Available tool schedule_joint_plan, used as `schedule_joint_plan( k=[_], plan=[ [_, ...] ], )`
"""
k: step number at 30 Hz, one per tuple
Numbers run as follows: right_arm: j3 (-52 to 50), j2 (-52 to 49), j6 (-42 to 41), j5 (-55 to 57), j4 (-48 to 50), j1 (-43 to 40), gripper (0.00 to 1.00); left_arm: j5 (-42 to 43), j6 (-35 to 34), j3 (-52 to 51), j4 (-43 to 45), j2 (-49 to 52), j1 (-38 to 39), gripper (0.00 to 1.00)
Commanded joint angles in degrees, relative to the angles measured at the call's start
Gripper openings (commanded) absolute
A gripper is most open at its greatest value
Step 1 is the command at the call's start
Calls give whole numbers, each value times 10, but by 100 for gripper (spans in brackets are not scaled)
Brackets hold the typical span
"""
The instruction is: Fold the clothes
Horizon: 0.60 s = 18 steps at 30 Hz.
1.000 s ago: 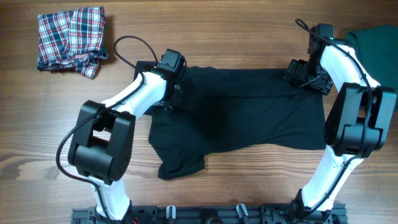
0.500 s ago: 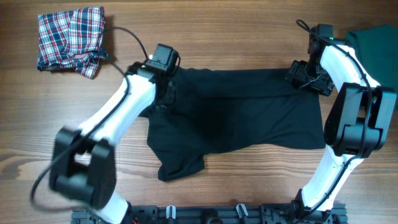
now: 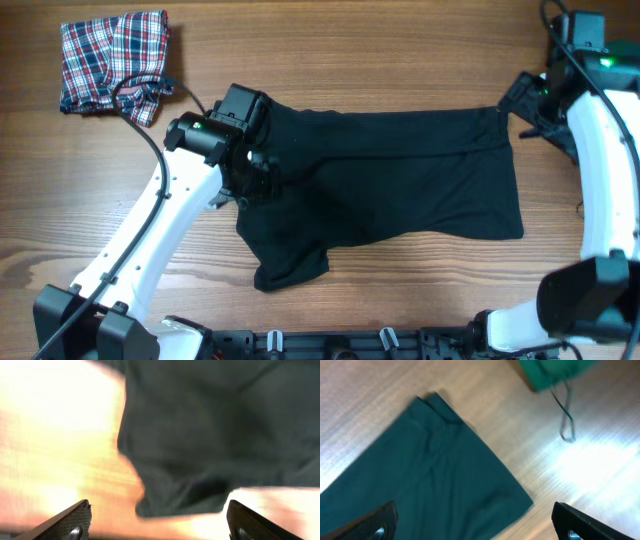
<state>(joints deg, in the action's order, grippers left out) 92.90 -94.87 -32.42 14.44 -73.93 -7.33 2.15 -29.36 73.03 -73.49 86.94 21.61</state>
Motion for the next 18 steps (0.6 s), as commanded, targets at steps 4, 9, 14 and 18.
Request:
schedule_joint_plan(
  k=[4,9,14,18],
  plan=[
    [-32,13,-110,-6,-77,1,100,133,-80,-60,-17,-6,26,89],
    [-94,14,-156,-9,-56,1,100,186,-104,-164,22,-6,52,89],
    [-149,14,-175,-10,-28,1,100,184,-106,-223,74,-6,60,89],
    [-189,14,-188,-12,-3,1,100,164,-106,-284,167,-6,60,89]
  ],
)
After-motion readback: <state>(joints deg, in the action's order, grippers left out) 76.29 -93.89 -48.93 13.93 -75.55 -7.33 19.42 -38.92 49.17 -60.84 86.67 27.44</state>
